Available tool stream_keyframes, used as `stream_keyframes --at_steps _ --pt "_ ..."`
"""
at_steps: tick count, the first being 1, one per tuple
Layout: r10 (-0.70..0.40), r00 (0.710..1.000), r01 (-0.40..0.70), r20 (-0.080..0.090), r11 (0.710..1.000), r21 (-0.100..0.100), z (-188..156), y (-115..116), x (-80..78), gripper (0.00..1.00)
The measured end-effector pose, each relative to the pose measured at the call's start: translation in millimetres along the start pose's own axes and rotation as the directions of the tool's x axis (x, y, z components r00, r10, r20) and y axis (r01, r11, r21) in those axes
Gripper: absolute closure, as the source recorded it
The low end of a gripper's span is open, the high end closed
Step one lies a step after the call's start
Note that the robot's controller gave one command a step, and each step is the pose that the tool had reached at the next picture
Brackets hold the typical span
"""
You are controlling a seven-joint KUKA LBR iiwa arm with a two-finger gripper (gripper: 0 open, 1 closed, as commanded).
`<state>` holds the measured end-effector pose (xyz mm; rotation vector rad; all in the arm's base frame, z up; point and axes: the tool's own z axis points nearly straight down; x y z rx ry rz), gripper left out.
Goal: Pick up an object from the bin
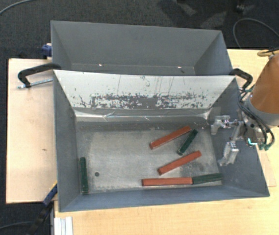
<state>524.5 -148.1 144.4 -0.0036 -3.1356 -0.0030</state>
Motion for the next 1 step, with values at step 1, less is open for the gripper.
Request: stream_keyframes --at_steps 1 --pt "-0.022 1.000 0.022 0.004 1.000 -0.002 77.1 35.8 -23.9 0.00"
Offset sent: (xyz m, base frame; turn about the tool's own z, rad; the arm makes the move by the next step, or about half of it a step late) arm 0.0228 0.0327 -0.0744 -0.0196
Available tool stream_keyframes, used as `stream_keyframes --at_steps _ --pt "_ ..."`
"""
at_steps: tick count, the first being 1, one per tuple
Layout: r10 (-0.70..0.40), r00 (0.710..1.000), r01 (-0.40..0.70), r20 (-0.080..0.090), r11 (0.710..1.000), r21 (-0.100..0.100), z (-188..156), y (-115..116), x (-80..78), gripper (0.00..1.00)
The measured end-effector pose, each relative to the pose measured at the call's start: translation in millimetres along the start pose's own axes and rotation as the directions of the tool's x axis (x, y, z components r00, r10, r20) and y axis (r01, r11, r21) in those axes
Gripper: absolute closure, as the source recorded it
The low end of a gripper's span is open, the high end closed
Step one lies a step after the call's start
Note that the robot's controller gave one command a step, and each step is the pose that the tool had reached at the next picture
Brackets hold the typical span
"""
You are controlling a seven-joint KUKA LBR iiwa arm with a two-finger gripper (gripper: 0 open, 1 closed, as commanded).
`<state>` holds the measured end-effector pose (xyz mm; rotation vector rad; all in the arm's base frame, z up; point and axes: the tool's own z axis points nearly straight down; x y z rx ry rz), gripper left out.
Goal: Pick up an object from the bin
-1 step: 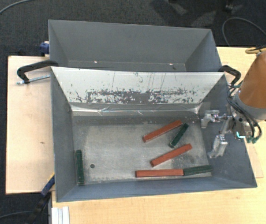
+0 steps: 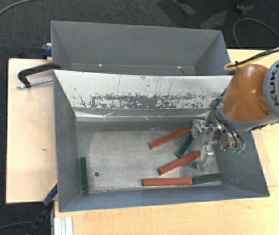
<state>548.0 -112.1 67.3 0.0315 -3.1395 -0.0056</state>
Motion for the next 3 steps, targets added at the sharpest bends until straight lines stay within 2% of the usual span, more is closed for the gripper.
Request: stream_keyframes --at_steps 1,2,3 --pt "0.003 1.000 -0.003 0.009 1.000 0.005 -6.0 -3.4 -2.1 1.00" --pt "0.002 1.000 -0.002 0.005 1.000 0.004 -4.2 -2.8 -0.7 0.00" --pt "-0.181 0.983 0.181 0.004 0.983 0.003 -4.1 54.0 12.2 0.00"
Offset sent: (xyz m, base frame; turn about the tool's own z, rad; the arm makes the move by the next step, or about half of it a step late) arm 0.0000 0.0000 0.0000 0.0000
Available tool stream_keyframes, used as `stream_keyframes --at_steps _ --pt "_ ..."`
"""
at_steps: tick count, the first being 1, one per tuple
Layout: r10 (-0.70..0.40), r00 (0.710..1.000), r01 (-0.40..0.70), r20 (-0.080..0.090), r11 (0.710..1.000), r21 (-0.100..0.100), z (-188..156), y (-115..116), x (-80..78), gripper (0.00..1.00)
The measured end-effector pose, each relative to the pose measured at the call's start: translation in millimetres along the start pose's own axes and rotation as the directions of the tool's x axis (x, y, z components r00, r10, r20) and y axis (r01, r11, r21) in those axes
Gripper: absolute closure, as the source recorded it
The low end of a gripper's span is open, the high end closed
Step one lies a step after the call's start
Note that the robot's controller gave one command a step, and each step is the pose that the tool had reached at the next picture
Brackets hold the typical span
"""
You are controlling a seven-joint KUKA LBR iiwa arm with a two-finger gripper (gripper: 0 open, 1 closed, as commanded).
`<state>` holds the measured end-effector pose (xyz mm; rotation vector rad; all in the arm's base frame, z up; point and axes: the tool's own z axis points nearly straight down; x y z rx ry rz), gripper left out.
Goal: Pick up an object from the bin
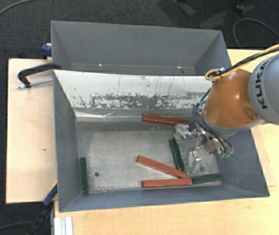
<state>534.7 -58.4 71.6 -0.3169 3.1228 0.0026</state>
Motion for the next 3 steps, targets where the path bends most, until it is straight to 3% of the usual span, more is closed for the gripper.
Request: stream_keyframes --at_steps 1,2,3 --pt "0.111 0.994 -0.111 0.005 0.994 0.001 -0.7 49.2 -2.4 0.00" --pt "-0.109 0.994 0.109 0.008 0.994 0.001 -0.1 84.8 -62.1 0.00" --pt "-0.076 0.997 0.076 0.008 0.997 -0.003 0.5 163.6 -97.6 0.00"
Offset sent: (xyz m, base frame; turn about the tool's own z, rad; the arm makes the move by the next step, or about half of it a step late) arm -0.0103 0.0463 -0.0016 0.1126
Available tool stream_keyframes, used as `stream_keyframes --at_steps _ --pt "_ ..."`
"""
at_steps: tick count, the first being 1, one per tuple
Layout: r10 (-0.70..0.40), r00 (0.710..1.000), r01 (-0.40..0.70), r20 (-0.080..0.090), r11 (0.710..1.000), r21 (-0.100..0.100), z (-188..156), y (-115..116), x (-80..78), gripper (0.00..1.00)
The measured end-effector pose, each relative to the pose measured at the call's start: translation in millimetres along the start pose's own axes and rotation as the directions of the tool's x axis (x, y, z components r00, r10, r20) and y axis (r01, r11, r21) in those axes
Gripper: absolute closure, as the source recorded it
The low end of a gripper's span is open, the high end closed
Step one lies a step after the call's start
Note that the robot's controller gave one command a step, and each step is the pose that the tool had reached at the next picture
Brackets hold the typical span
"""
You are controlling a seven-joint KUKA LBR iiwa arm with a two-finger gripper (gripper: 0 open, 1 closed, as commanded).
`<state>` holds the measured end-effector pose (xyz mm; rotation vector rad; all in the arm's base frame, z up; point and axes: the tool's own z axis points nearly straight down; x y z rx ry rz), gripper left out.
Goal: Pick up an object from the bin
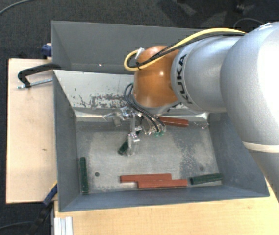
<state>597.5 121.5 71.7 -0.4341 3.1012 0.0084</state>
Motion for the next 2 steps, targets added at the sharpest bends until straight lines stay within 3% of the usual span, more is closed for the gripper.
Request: stream_keyframes --at_steps 1,2 --pt "0.005 1.000 -0.005 -0.004 1.000 0.003 0.4 -5.0 1.9 1.00" --pt "-0.028 1.000 0.028 0.005 1.000 0.005 -139.4 -12.3 -3.7 1.00"
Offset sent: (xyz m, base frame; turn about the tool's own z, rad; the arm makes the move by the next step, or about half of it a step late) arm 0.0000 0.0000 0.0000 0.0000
